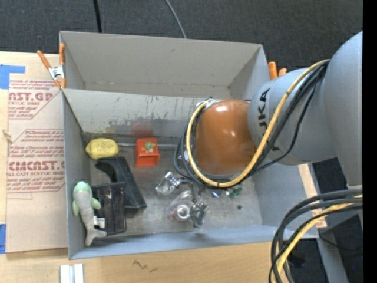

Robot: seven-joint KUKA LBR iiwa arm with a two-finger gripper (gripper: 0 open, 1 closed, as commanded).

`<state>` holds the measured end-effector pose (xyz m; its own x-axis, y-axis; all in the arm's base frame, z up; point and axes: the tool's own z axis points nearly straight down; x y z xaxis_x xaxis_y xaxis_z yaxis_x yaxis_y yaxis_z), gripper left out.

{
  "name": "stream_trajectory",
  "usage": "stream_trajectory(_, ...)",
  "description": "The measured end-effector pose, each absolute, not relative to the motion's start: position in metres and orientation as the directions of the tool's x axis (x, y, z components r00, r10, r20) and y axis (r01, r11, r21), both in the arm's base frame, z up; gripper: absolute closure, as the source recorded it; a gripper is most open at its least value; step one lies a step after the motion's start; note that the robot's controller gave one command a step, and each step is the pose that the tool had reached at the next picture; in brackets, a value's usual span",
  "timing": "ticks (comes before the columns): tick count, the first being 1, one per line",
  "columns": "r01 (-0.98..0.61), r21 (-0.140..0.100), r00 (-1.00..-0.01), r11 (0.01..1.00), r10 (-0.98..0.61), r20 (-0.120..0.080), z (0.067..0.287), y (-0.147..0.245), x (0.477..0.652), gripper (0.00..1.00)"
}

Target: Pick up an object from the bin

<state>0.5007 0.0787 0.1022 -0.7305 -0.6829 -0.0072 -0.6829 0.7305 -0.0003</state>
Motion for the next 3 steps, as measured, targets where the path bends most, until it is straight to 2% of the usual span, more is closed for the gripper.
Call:
stream_trajectory(1, -0.758, -0.004, -0.653, 0.653, -0.758, -0.013, 0.073, 0.065, 0.518, 1.00)
stream_trajectory(2, -0.758, -0.004, -0.653, 0.653, -0.758, -0.013, 0.073, 0.065, 0.518, 1.00)
stream_trajectory(3, -0.714, -0.001, -0.700, 0.700, -0.714, -0.003, 0.227, 0.047, 0.512, 1.00)
